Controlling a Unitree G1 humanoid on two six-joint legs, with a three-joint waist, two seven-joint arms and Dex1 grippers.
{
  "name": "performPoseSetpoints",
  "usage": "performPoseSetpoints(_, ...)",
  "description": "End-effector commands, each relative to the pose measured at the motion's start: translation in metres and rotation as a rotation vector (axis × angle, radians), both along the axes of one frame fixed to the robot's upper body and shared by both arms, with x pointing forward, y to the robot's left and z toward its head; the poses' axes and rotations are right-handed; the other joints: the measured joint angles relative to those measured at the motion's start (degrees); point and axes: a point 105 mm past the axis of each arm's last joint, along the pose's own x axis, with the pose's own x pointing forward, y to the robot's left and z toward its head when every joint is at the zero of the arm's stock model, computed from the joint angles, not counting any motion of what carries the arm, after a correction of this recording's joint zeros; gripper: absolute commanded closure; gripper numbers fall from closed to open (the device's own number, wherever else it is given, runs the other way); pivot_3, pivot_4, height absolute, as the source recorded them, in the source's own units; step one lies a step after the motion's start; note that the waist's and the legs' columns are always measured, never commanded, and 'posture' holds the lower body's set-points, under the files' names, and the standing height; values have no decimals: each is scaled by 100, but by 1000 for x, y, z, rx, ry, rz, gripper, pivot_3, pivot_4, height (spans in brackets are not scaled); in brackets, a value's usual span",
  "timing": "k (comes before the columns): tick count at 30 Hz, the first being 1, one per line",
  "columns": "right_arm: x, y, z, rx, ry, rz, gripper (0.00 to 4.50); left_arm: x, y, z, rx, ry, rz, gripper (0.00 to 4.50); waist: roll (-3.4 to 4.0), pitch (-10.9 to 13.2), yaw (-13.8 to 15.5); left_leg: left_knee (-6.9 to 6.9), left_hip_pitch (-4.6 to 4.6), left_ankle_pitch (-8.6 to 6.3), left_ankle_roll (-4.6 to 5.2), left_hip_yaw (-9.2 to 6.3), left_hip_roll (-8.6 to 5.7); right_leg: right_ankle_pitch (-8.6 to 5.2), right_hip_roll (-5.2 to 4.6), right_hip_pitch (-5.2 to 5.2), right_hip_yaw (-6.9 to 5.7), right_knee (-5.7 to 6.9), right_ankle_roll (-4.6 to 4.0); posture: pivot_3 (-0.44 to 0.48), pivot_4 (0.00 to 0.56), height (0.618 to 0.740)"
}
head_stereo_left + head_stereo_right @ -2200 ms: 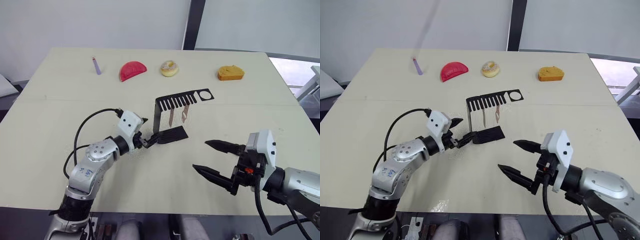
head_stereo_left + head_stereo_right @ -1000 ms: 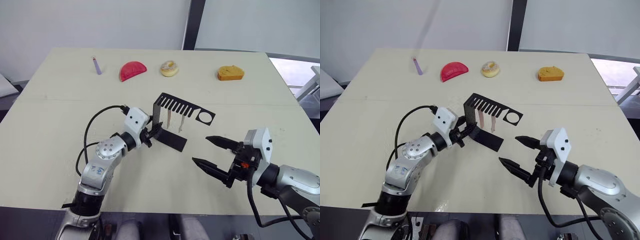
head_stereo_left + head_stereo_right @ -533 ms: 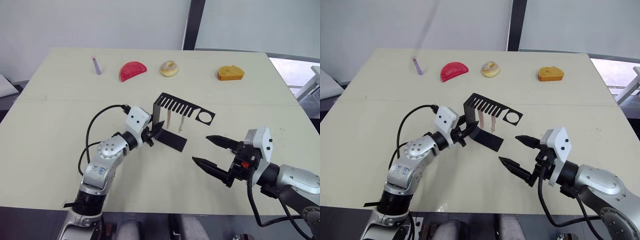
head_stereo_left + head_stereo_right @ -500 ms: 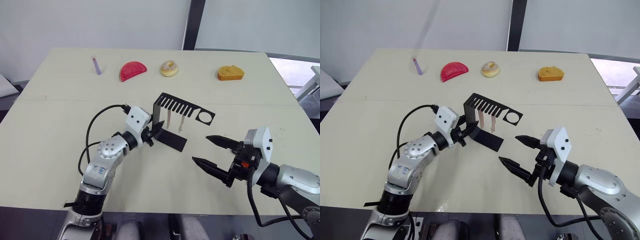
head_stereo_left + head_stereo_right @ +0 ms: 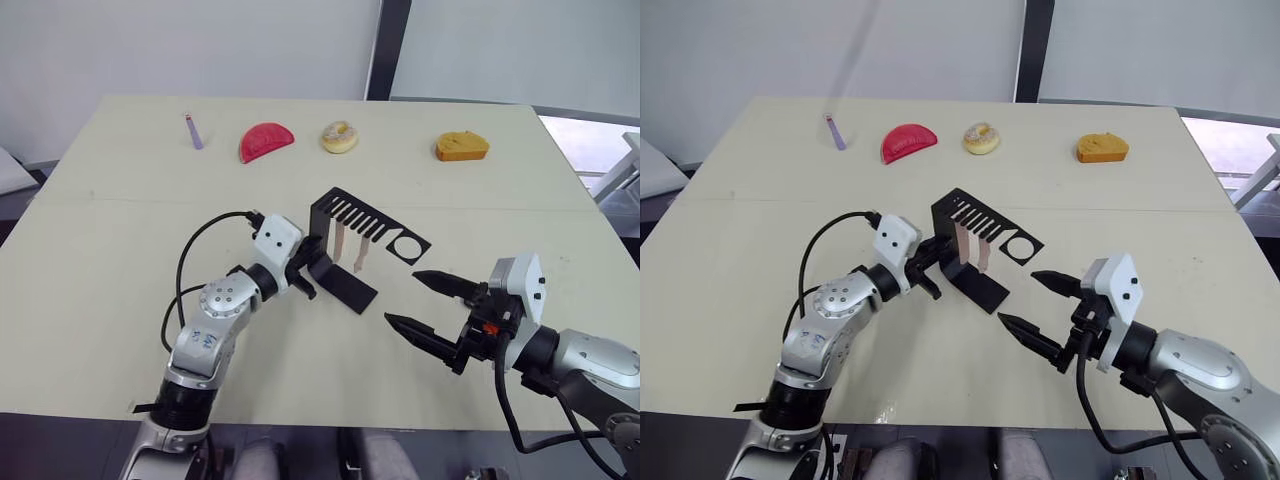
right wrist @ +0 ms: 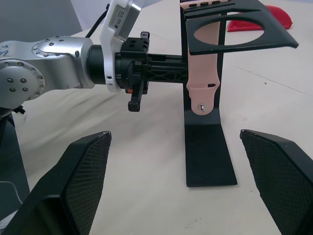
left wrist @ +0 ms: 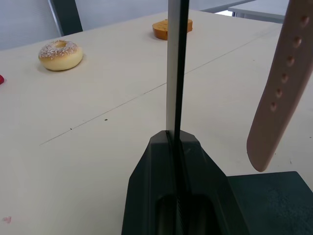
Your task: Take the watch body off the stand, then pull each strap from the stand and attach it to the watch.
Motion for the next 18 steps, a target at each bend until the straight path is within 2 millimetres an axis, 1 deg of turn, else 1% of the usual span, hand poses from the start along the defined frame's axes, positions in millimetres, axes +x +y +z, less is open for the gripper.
performPoseSetpoints(1,-3,3,9,7,-53,-13,0,-4,-8,19,-18,-69,-13,4462,0,0,-1,0,0,0,0,0,0,0,0,0,0,0,0,0,150,737)
performPoseSetpoints(5,2,5,9,-11,-76,-59,0,1,-10,21,-39,-70,15,4462,0,0,-2,0,0,0,0,0,0,0,0,0,0,0,0,0,150,737)
performPoseSetpoints(10,7,17,11,1,-94,-125,0,3,-17,20,-52,-72,27,4462,0,0,-14,0,-1,0,-1,1,1,0,1,-1,1,1,0,0,150,737)
performPoseSetpoints(14,10,27,13,34,-90,-177,0,0,-20,20,-57,-75,21,4462,0,0,-11,2,-2,0,-1,0,1,0,0,-2,0,2,0,0,150,737)
performPoseSetpoints(16,10,29,13,45,-78,-187,0,-1,-20,19,-56,-72,21,4462,0,0,-6,1,-3,0,-1,1,1,0,-1,-3,0,2,0,0,150,737)
performPoseSetpoints(18,15,29,13,58,-72,-226,0,-2,-19,17,-56,-67,22,4462,0,0,-10,1,-4,0,-1,0,1,0,-1,-3,-1,1,0,0,150,737)
